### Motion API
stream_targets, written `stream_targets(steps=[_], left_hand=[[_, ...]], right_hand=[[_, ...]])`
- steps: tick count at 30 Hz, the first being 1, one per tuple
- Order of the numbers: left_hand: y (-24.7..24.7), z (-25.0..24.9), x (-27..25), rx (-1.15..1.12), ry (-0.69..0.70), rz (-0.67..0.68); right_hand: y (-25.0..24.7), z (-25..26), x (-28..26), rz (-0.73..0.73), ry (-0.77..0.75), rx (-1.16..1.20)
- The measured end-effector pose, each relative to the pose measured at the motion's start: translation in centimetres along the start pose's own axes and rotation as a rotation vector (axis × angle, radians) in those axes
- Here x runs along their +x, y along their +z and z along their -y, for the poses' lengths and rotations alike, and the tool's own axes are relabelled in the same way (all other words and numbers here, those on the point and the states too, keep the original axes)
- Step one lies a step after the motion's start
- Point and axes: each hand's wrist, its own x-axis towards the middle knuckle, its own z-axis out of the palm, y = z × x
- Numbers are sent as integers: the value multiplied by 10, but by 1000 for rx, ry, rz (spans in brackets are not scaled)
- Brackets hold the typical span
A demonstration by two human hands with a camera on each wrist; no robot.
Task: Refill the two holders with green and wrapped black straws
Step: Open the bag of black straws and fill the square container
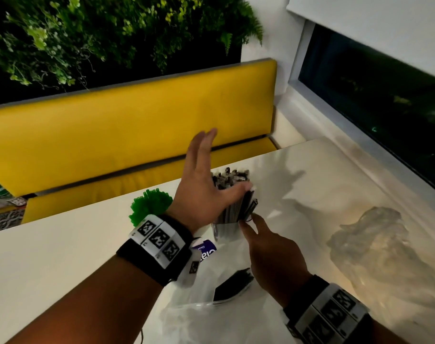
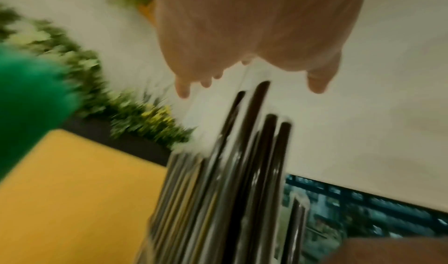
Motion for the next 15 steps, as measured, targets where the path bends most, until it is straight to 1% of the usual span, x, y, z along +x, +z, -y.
stream_targets(steps=[1, 2, 3, 5, 6, 7, 10, 11, 13, 15], left_hand=[[4, -6, 5, 139, 91, -47], [13, -8, 8, 302, 154, -30], [24, -7, 10, 473, 182, 59], [47, 7, 6, 744, 173, 362], [52, 15, 4, 799, 168, 456], [53, 20, 4, 800, 167, 481], [52, 11, 8, 746, 187, 366], [54, 3, 8, 755, 200, 351], [61, -5, 7, 833, 252, 413], [60, 6, 12, 897, 243, 489]], right_hand=[[-1, 0, 0, 28, 17, 0], [-3, 1, 0, 65, 35, 1], [-6, 2, 0, 99, 51, 6], [-11, 4, 0, 147, 77, 19], [-12, 5, 1, 158, 85, 19], [-14, 6, 1, 161, 90, 16], [-18, 7, 2, 196, 115, 11], [-19, 7, 2, 215, 123, 13], [-19, 8, 1, 239, 129, 15], [-19, 7, -1, 231, 122, 22]])
